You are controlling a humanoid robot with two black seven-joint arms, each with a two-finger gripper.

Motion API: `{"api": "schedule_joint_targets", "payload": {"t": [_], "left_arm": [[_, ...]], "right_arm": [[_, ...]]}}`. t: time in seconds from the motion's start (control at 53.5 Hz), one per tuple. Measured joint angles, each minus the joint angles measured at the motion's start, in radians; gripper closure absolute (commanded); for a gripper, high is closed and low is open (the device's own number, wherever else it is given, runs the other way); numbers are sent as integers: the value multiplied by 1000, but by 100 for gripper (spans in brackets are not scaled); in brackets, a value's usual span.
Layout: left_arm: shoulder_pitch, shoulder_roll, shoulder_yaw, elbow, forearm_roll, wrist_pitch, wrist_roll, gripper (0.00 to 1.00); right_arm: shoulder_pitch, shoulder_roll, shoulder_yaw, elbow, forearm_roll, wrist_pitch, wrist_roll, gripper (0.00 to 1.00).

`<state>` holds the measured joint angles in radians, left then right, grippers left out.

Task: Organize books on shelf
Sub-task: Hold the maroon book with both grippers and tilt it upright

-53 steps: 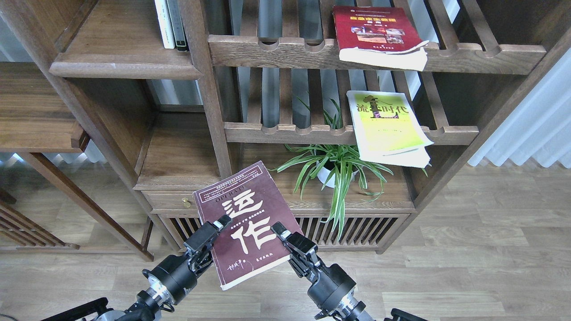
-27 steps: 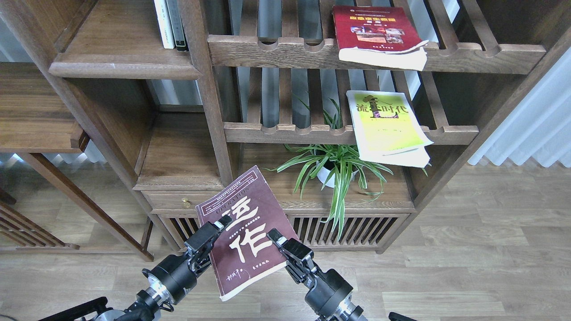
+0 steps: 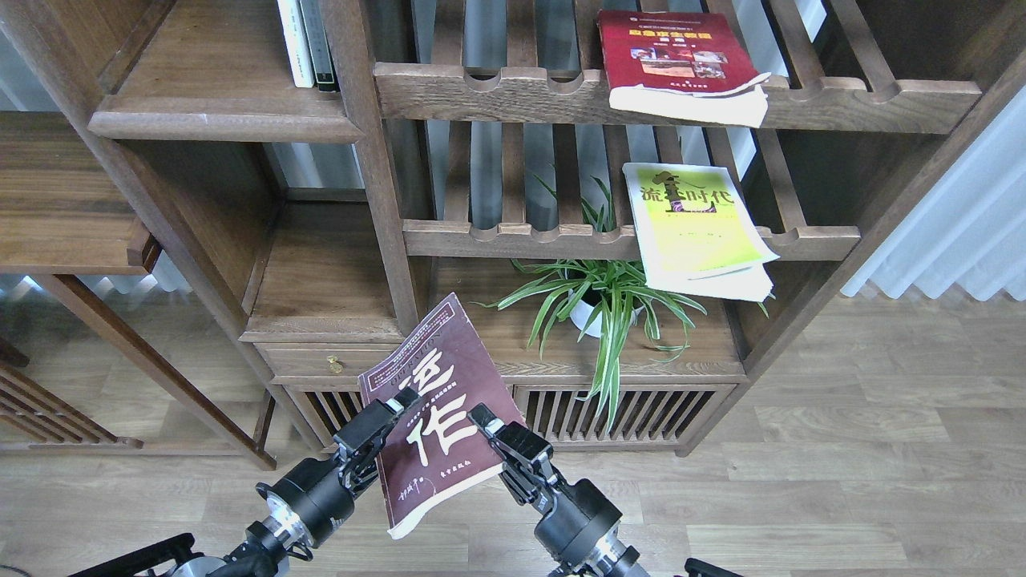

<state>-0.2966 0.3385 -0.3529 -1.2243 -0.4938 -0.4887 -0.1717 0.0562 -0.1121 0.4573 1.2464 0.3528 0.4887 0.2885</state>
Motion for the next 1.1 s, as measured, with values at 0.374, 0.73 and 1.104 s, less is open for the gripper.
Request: {"api": "schedule_joint_targets", "payload": {"t": [0.374,0.73,1.104], "left_arm": [[0,-2,0,1,1,0,-6,62],[-4,-2,-2,-5,14,0,-16,76],[2,-2,1,-22,77,0,-69,93]], "right_arm": [[1,-2,2,-3,1,0,0,97],[8,4,6,-55,-4,0,0,96],[21,27,12,-95,0,0,2,95]]}}
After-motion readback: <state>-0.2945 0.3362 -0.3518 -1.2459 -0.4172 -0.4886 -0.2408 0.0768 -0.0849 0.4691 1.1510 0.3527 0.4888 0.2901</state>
